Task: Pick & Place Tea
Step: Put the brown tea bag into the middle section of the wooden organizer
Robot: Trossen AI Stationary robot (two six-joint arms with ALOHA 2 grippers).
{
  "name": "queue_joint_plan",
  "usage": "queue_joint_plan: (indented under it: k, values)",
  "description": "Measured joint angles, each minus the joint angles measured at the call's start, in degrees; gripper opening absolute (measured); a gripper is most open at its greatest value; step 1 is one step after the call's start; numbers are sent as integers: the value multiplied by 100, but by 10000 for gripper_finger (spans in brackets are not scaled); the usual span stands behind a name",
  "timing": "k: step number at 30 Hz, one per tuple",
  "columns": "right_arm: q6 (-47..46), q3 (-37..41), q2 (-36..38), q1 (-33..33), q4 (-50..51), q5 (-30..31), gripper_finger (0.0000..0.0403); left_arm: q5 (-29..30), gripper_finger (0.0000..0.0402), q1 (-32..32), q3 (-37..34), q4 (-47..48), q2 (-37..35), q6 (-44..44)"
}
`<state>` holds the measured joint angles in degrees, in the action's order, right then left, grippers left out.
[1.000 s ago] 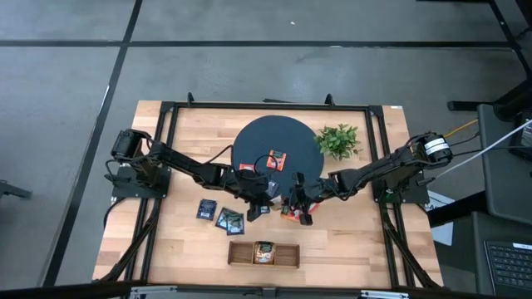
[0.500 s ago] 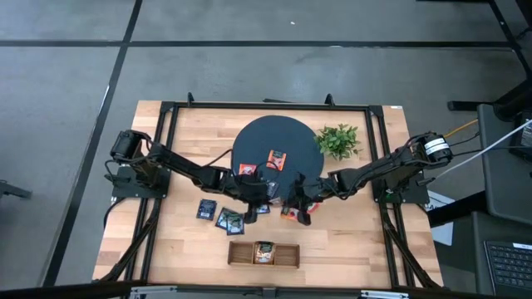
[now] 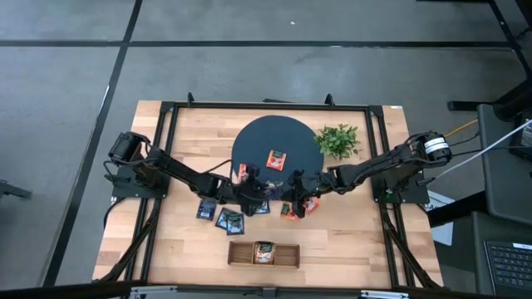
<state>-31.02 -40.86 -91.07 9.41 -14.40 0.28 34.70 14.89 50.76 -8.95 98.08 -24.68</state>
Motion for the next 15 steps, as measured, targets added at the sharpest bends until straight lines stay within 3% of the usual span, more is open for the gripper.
queue_joint_plan:
  k: [4, 9, 15]
  values:
    - [129, 0, 0, -144, -250, 8, 56, 816, 9, 169, 0, -1, 0, -782]
    - [-169, 0, 0, -459, -608, 9, 113, 1886, 9, 344, 0, 0, 0, -1754]
    - [-640, 0, 0, -846, -1231, 2, 174, 2772, 8, 388, 0, -1, 0, -2526]
